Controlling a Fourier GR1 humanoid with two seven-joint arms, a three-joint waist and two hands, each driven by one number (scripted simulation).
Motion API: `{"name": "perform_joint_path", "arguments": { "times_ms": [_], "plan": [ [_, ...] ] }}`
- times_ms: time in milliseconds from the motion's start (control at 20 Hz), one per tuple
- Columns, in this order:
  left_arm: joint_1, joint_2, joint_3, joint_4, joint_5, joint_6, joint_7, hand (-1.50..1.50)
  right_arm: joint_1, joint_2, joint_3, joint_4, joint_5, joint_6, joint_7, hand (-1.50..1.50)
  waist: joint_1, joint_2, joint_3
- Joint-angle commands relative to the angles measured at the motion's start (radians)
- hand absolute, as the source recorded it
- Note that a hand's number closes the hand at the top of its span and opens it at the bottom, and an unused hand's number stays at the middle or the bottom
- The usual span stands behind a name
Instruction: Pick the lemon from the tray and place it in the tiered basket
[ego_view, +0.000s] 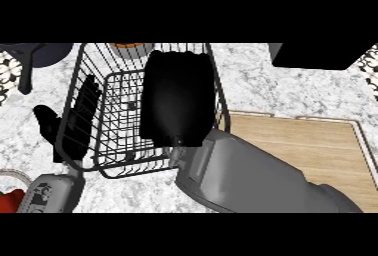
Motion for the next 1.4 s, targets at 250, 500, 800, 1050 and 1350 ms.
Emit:
{"name": "perform_joint_path", "arguments": {
  "times_ms": [250, 500, 800, 1050, 1350],
  "plan": [
    [-0.010, -0.046, -0.092, -0.016, -0.061, 0.006, 0.007, 0.00, -0.035, 0.018, -0.124, 0.122, -0.151, -0.202, 0.241, -1.50, -0.010, 0.005, 0.006],
    [0.001, -0.054, -0.092, -0.017, -0.067, 0.007, -0.008, 0.00, -0.022, 0.018, -0.098, 0.110, -0.169, -0.392, 0.226, -1.50, -0.013, 0.004, 0.007],
    [0.030, -0.039, -0.051, -0.022, -0.041, -0.005, -0.011, 0.00, -0.039, 0.018, -0.219, 0.024, -0.045, -0.489, 0.259, -1.50, -0.057, -0.008, 0.007],
    [0.090, -0.031, -0.021, -0.039, -0.042, 0.013, -0.021, 0.00, 0.072, 0.018, -0.361, -0.116, 0.010, -0.488, 0.262, -1.50, -0.110, -0.017, 0.010],
    [0.126, -0.019, 0.006, -0.057, -0.030, 0.004, -0.028, 0.00, 0.317, 0.018, -0.412, -0.438, 0.004, -0.453, 0.202, -1.50, -0.146, -0.022, 0.011]
  ]
}}
